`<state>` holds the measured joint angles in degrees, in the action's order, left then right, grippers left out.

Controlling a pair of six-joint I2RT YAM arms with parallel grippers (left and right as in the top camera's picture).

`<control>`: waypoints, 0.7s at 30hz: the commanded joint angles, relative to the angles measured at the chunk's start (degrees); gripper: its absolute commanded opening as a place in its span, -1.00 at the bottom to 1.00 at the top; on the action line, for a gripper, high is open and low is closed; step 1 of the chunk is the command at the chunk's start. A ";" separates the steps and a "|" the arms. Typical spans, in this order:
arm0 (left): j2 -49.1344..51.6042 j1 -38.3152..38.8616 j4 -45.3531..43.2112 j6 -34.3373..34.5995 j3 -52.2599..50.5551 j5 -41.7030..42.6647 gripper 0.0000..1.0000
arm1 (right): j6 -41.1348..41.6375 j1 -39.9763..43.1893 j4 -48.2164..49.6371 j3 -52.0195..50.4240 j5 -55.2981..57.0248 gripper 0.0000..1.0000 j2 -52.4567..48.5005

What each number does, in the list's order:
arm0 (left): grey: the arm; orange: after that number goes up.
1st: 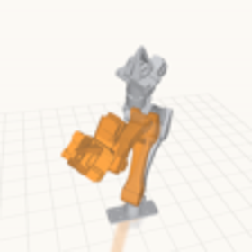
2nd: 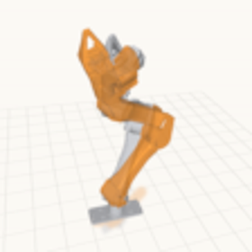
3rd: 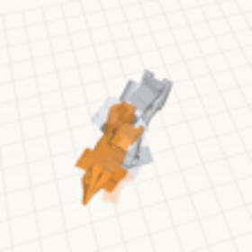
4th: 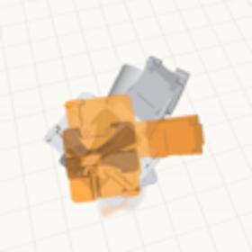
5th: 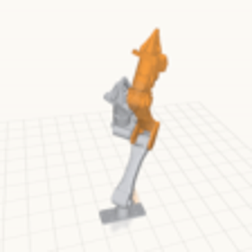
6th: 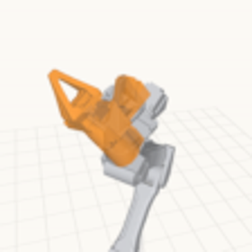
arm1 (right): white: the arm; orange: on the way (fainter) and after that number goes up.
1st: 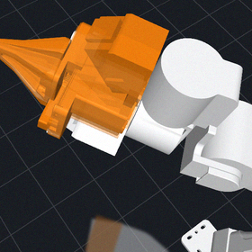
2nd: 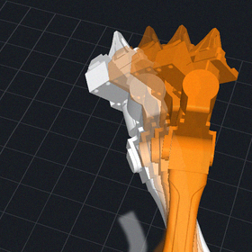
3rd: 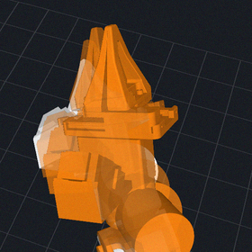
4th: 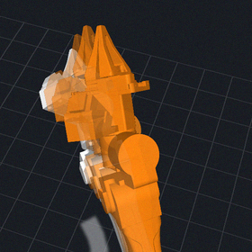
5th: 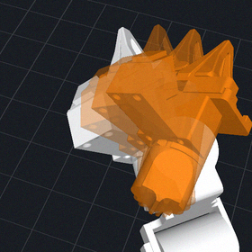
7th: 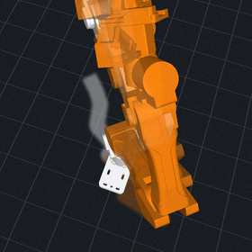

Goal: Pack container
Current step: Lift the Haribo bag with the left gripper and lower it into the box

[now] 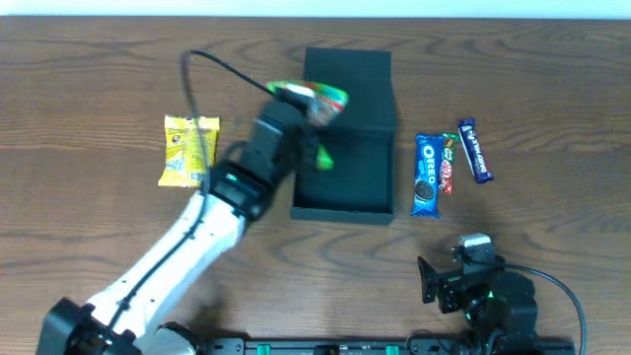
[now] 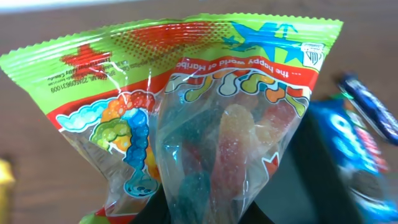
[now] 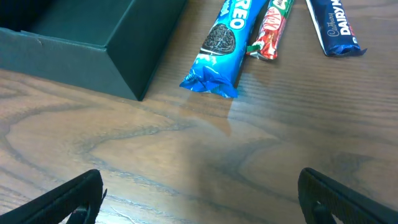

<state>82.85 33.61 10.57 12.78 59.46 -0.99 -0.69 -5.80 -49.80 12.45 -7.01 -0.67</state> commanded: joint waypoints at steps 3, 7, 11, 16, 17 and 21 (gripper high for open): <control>4.83 5.01 1.03 16.00 0.44 -6.69 -0.73 | -0.68 0.31 -0.50 -0.61 0.13 0.98 0.35; 9.51 5.92 -0.11 20.26 0.44 -6.16 -0.72 | -0.68 0.31 -0.50 -0.61 0.13 0.98 0.35; 12.61 5.92 -1.88 20.06 0.44 -2.75 -0.38 | -0.68 0.31 -0.50 -0.61 0.13 0.99 0.35; 12.55 5.92 -3.98 15.28 0.46 -2.47 0.37 | -0.68 0.31 -0.50 -0.61 0.13 0.99 0.35; 12.17 5.92 -4.17 14.86 0.46 -2.45 0.39 | -0.68 0.31 -0.50 -0.61 0.13 0.98 0.35; 10.47 5.92 -4.26 12.92 0.46 -2.45 0.38 | -0.68 0.31 -0.50 -0.61 0.13 0.99 0.35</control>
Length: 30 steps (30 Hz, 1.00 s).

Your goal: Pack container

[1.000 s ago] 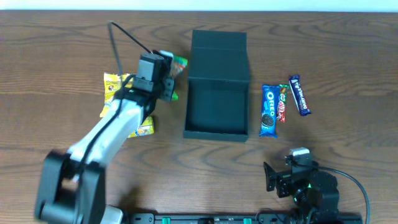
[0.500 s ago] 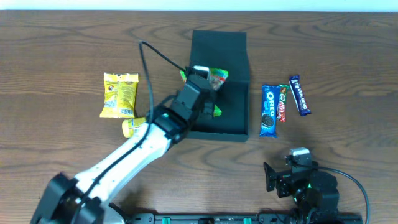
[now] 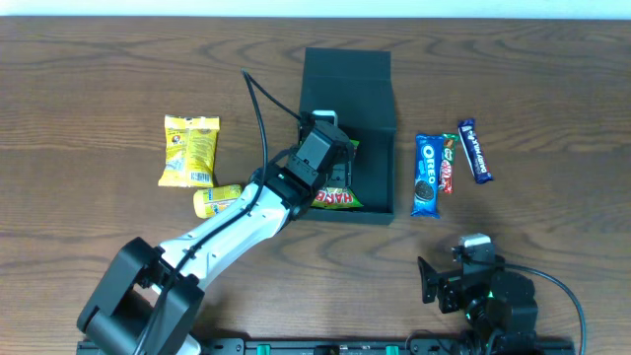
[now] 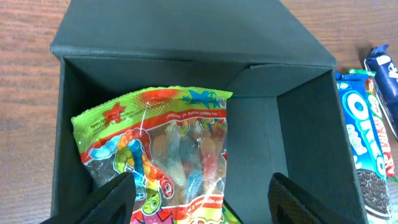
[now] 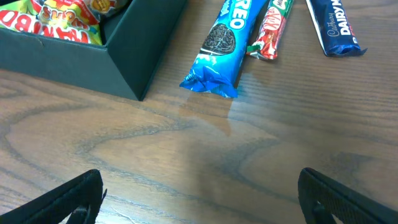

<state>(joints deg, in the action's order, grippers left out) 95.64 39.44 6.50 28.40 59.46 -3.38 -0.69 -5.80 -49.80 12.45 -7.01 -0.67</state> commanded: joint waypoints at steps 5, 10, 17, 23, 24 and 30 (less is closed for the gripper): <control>-2.21 0.07 1.68 -4.02 0.44 0.02 -0.07 | -0.68 0.31 -0.50 -0.61 0.13 0.99 0.35; 0.13 0.13 2.82 -5.88 0.44 3.41 -0.31 | -0.68 0.31 -0.50 -0.61 0.13 0.98 0.35; 7.61 -0.11 -2.38 -10.69 0.44 -2.91 -0.30 | -0.68 0.31 -0.52 -0.61 0.13 0.98 0.35; 13.27 -0.15 -4.33 -10.38 0.44 -7.93 -0.37 | -0.68 0.31 -0.50 -0.61 0.13 0.99 0.35; 13.97 -0.15 -4.35 -10.40 0.44 -9.03 -0.36 | -0.68 0.31 -0.50 -0.61 0.13 0.98 0.35; 17.14 -0.15 -4.92 -10.82 0.44 -10.32 -0.14 | -0.72 0.31 -0.52 -0.61 0.20 0.99 0.35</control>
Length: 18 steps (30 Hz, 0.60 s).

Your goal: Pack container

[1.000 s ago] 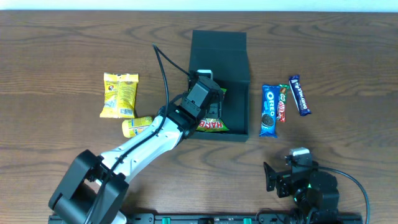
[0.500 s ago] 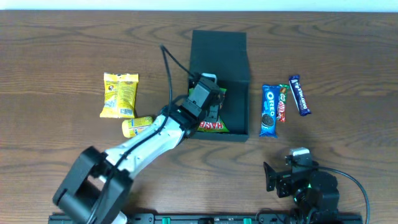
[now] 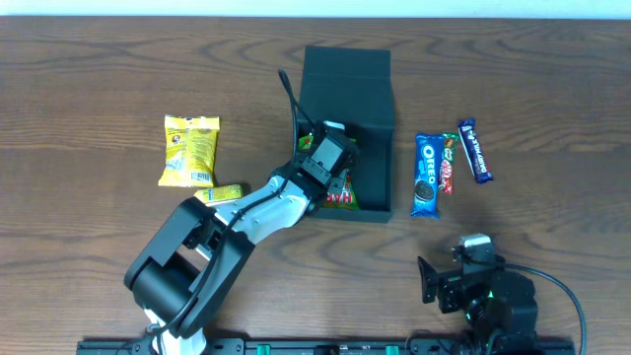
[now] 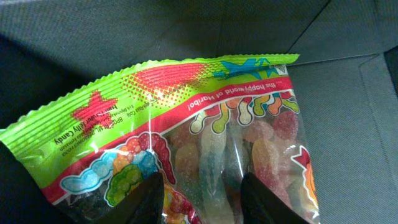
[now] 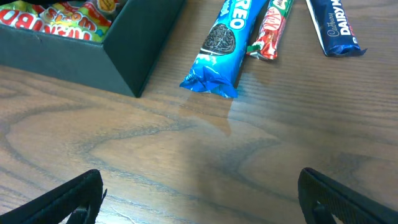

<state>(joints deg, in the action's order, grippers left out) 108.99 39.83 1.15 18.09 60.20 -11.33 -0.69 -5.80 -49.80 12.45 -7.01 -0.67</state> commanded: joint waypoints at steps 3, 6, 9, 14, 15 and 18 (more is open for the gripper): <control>3.23 -0.28 -0.15 -2.97 -0.28 -1.42 -0.02 | -0.70 0.31 -0.50 -0.61 1.44 0.98 0.35; 1.11 0.11 -1.75 -6.27 -0.28 -0.59 0.08 | -0.70 0.31 -0.50 -0.61 1.44 0.98 0.35; -2.12 0.66 -2.99 -8.20 -0.28 -0.35 0.10 | -0.70 0.31 -0.50 -0.61 1.44 0.99 0.35; -9.97 1.11 -3.37 -9.38 -0.28 0.68 0.15 | -0.70 0.31 1.64 -0.61 1.66 0.99 0.35; -11.72 1.11 -3.15 -9.35 -0.28 0.72 0.16 | -0.66 0.31 3.65 -0.61 1.62 0.99 0.35; -17.35 1.11 -1.55 -9.35 -0.28 0.68 0.24 | 4.26 0.31 14.60 -0.61 -4.35 0.99 0.35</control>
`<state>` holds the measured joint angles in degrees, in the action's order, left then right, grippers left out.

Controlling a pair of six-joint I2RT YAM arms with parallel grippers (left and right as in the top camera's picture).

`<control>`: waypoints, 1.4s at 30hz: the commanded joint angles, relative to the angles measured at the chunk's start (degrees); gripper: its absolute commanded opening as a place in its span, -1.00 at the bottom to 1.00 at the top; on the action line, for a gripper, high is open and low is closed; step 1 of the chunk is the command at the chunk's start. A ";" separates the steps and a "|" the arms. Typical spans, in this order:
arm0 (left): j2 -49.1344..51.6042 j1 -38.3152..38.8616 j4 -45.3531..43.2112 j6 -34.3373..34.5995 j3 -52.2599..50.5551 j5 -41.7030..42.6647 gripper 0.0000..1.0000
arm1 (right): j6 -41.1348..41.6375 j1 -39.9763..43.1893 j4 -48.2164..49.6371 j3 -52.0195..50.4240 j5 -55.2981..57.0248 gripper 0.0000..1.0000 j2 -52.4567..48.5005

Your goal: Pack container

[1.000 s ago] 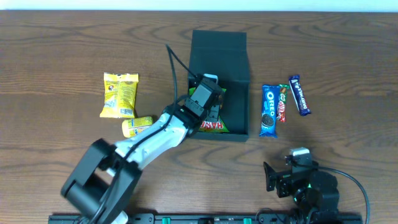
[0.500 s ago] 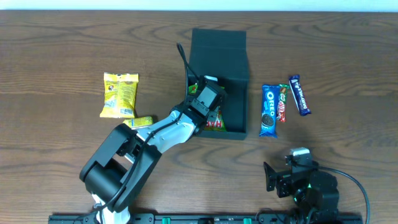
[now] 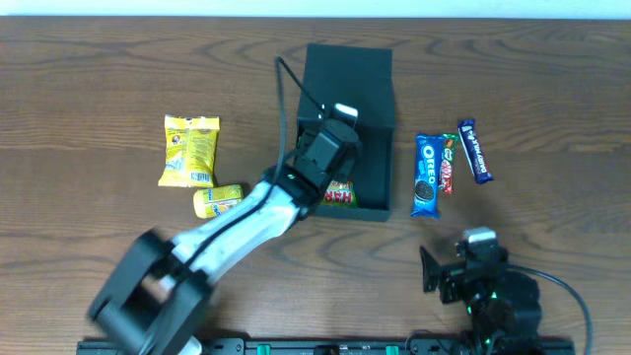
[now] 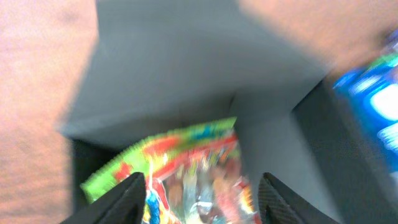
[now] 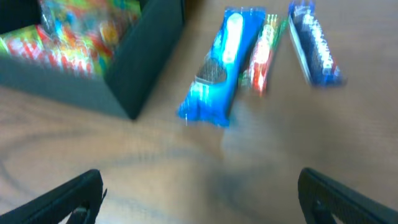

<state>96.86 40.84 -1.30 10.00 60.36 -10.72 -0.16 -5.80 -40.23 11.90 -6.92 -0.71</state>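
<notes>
The black box [image 3: 347,128] stands open at the table's middle, and the gummy bag [image 3: 340,194] lies inside at its near end. My left gripper [image 3: 333,150] hangs over the box with its jaws wide apart and nothing in them. In the blurred left wrist view the gummy bag [image 4: 186,163] lies below the left gripper [image 4: 202,202] on the box floor [image 4: 267,149]. My right gripper [image 5: 199,193] is open over bare wood near the front edge, with the Oreo pack [image 5: 221,65] ahead of it.
The Oreo pack [image 3: 426,176], a red-green bar [image 3: 448,164] and a blue Dairy Milk bar [image 3: 474,150] lie right of the box. To the left of the box are a yellow bag [image 3: 189,150] and a small yellow packet [image 3: 218,199].
My left gripper was low in the box with its fingers close over the gummy bag. It is now higher with the jaws wider, and the bag stays in the box. The right wrist view has shifted slightly.
My left gripper first held the gummy bag in the air over the box's left side. Then the bag lay in the box with the jaws open above it. Then the fingers were down on the bag, and now they are raised off it.
</notes>
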 commanded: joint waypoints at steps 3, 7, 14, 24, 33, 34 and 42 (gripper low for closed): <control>-8.68 -0.35 2.47 -1.25 -0.44 -0.07 0.30 | 17.88 0.31 14.16 -0.07 -16.26 0.99 0.39; -10.75 -1.51 6.45 -0.96 -0.44 0.22 0.42 | 27.98 0.31 16.46 -0.07 -20.31 0.99 0.39; -10.73 -3.96 13.57 4.42 -0.46 0.57 0.43 | 29.49 0.33 21.77 0.33 -17.68 0.98 -4.39; -10.73 -13.38 15.45 4.35 -0.46 14.86 0.53 | 16.35 0.31 17.90 19.87 -6.47 0.70 -48.48; -10.73 -13.62 17.53 4.15 -0.46 14.84 0.58 | 13.35 0.31 8.09 44.35 -1.86 0.53 -88.52; -10.73 -13.62 17.77 4.15 -0.46 14.84 0.59 | 13.35 0.31 8.02 45.70 -1.84 0.48 -91.01; -10.71 -13.60 19.47 4.13 -0.52 14.82 0.60 | 16.00 0.52 7.32 49.77 3.85 0.53 -100.67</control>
<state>86.19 27.42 17.80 13.74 60.31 3.95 14.83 -5.69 -32.49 60.29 -6.50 -100.90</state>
